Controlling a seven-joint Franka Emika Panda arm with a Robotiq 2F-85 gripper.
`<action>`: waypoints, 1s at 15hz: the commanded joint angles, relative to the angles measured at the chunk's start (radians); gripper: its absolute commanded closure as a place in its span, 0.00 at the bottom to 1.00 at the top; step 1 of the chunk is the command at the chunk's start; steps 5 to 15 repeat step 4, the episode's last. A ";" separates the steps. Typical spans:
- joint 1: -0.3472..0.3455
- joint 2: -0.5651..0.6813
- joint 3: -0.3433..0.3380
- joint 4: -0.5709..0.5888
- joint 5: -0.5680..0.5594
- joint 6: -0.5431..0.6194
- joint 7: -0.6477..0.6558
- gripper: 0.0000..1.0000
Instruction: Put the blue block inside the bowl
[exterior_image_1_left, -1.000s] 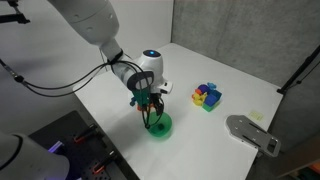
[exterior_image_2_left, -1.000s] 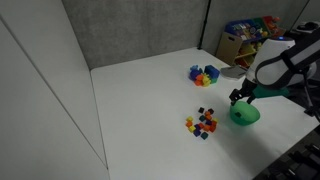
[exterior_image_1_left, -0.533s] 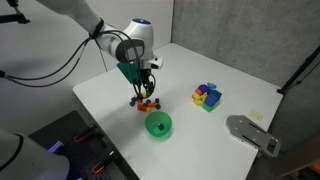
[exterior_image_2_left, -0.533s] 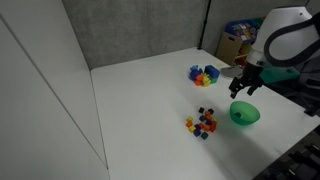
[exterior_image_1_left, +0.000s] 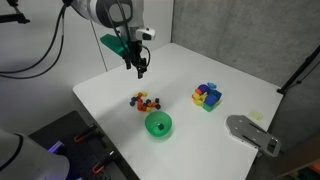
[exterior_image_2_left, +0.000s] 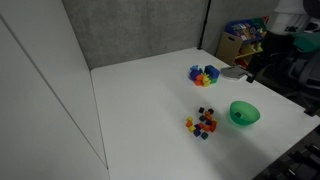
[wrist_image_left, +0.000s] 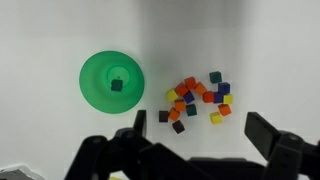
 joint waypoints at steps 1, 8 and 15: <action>-0.008 -0.058 0.015 0.006 -0.027 -0.074 -0.041 0.00; -0.010 -0.050 0.018 0.003 -0.014 -0.054 -0.022 0.00; -0.010 -0.050 0.018 0.003 -0.014 -0.054 -0.022 0.00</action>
